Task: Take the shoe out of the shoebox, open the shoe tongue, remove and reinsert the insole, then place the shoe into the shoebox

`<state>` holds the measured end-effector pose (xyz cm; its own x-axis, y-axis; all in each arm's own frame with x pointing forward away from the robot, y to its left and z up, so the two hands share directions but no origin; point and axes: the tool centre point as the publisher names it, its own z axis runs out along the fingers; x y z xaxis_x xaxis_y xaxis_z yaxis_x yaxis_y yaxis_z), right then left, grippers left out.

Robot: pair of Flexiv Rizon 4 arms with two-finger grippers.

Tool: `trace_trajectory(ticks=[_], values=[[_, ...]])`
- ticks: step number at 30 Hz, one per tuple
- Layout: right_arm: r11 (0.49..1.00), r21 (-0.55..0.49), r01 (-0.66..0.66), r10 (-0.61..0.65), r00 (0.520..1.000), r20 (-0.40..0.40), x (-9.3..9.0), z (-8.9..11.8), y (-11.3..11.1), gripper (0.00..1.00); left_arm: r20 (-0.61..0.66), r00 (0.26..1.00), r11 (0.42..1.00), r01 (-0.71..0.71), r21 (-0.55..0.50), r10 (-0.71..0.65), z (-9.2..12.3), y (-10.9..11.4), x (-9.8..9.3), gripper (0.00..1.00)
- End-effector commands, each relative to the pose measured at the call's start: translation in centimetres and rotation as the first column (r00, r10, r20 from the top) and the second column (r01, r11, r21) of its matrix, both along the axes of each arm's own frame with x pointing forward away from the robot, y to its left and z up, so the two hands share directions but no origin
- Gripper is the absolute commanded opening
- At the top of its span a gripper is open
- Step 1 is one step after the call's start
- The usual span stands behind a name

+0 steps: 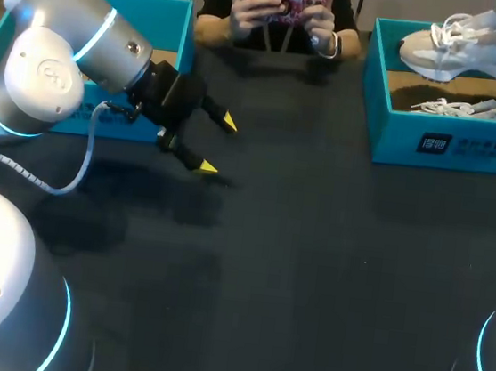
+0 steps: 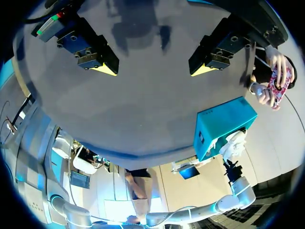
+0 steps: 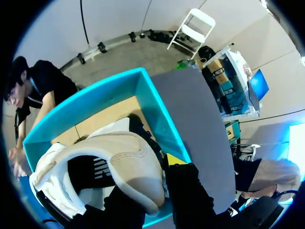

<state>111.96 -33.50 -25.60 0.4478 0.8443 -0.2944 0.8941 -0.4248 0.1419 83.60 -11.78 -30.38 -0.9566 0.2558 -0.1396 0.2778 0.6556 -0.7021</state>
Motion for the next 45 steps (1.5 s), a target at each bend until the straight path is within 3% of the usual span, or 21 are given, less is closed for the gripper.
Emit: trace_trajectory(ticks=[1,19,45], values=[[1.0,-0.005,0.001,-0.001,1.0,-0.001,0.2,-1.5,0.0,0.0,0.0,1.0,1.0,0.0,0.003,0.0,0.0,0.0,0.0,1.0],[0.999,-0.041,0.019,-0.02,1.0,-0.017,2.6,-5.0,-2.1,0.0,0.0,1.0,1.0,0.0,0.003,0.0,0.0,0.0,0.0,1.0],[0.999,-0.032,0.009,-0.01,1.0,-0.022,3.6,-9.8,-2.5,0.0,0.0,1.0,1.0,0.0,0.003,0.0,0.0,0.0,0.0,1.0]])
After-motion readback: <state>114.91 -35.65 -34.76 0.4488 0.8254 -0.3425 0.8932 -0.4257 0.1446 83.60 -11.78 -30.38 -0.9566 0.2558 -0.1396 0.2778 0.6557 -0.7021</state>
